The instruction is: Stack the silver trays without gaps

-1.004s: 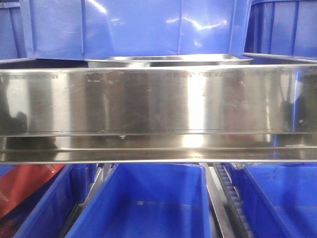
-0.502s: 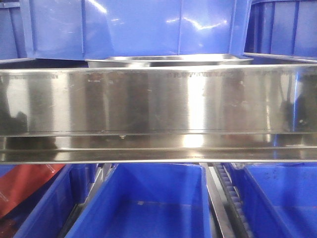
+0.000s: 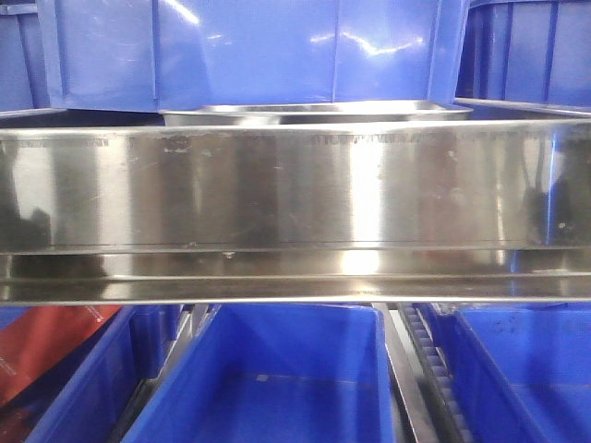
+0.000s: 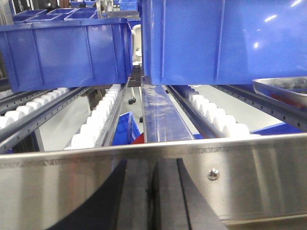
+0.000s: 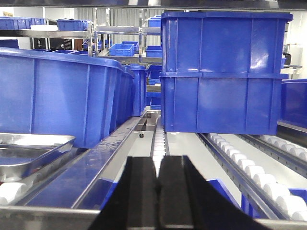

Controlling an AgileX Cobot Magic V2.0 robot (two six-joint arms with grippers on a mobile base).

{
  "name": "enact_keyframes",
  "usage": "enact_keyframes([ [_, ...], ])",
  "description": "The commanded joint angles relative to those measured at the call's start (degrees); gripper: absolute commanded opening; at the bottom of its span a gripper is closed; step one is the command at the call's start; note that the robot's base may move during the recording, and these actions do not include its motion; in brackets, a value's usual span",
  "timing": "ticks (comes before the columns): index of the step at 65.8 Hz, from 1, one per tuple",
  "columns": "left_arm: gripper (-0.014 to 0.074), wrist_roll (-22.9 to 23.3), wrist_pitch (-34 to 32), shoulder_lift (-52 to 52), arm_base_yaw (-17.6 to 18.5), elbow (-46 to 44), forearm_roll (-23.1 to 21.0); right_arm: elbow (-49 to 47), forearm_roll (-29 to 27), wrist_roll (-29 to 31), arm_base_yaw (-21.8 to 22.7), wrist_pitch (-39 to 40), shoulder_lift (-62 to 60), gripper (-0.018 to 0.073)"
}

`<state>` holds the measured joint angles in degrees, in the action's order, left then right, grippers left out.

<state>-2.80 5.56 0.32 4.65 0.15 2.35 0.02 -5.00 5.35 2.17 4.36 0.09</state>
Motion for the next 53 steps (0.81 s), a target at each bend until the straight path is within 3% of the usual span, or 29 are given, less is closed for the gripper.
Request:
enact_keyframes([
  [1,0.0004,0.40,-3.41,-0.32,-0.02,-0.15,1.11,-0.02,-0.24,0.83,0.07,3.21,-0.09,-0.0087],
  [11,0.0004,0.40,-14.38,-0.32,-0.02,-0.15,-0.11,-0.02,-0.24,0.83,-0.01,13.23,-0.09,-0.0087],
  [16,0.0004,0.40,-13.28,-0.32,-0.02,-2.84,-0.11,-0.02,-0.24,0.83,-0.01,22.38,-0.09,-0.0087],
  [20,0.0004,0.40,-9.97,-0.32,-0.02,-6.16,-0.11,-1.82,-0.24,0.83,-0.01,24.38,-0.09,-0.0087],
  [25,0.0004,0.40,-5.03,-0.32,-0.02,-12.49,-0.11,-7.20,-0.24,0.83,-0.01,18.67,-0.09,-0.0087],
  [35,0.0004,0.40,0.68,4.24,-0.02,-23.97,-0.11,-21.92,-0.24,0.83,-0.01,-2.01,0.95,-0.0087],
  [44,0.0004,0.40,12.17,14.61,-0.02,-33.77,-0.11,-33.43,-0.24,0.83,-0.01,-16.44,8.80,-0.0087],
  [53,0.0004,0.40,14.27,26.45,-0.02,-40.10,-0.11,-42.79,-0.24,0.83,-0.01,-26.96,19.89,-0.0087],
])
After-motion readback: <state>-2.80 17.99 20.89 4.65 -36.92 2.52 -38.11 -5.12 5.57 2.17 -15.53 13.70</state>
